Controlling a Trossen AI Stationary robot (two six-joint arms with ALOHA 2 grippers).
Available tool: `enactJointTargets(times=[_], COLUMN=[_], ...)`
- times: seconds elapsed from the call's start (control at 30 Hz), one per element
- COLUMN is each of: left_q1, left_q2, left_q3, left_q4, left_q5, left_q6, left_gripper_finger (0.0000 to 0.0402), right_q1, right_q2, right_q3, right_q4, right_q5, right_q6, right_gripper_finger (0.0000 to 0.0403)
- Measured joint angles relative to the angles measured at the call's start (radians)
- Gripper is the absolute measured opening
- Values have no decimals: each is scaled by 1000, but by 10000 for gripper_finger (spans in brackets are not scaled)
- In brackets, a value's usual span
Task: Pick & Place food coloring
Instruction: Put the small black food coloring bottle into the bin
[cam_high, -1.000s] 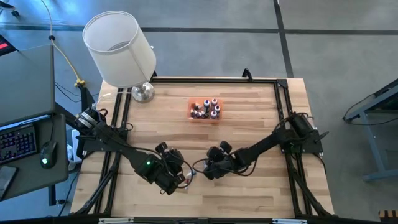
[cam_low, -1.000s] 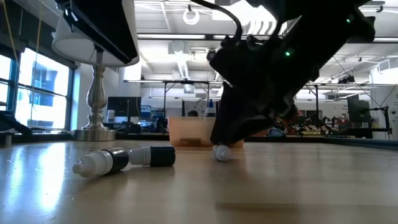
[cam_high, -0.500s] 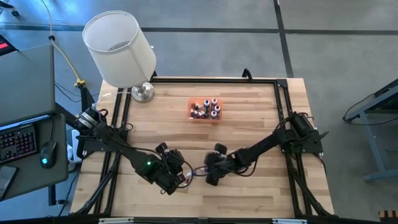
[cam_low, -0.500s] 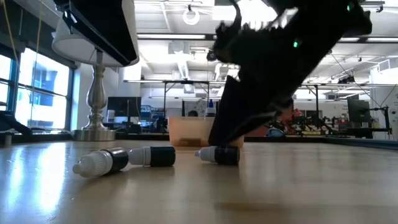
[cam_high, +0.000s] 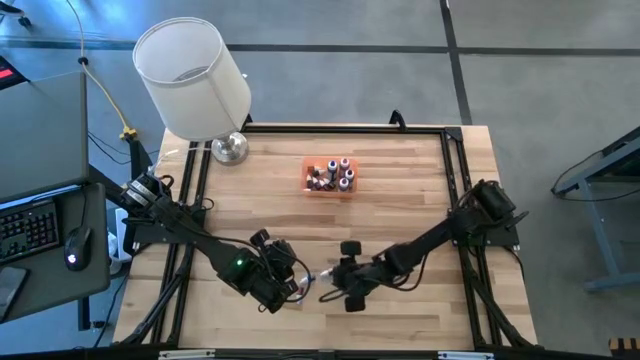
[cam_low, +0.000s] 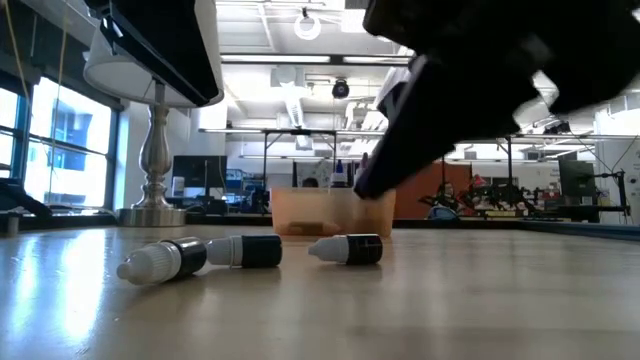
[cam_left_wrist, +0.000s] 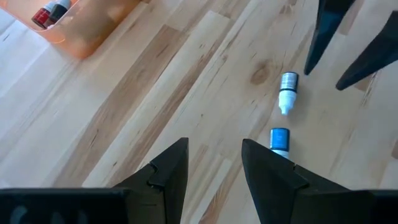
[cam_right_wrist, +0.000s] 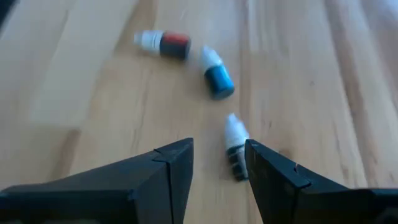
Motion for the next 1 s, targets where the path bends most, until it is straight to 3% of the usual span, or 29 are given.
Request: enactJointTargets(times=[0.37, 0.57, 0.73, 1.0], left_q1=[0, 0, 0, 0], left_q2=[0, 0, 0, 0], left_q3=[0, 0, 0, 0], left_q4=[0, 0, 0, 0], left_q5=[0, 0, 0, -1], left_q6=[7, 19, 30, 30], left_gripper_finger=[147, 147, 147, 147], right_q1=[-67, -107, -107, -130], right_q2=[84, 132, 149, 110], right_q3=[-1, 4, 4, -2], right_q4=[26, 42, 59, 66], right_q5=[45, -42, -11, 1], right_q6=[-120, -92, -60, 23], right_gripper_finger=[138, 138, 136, 90])
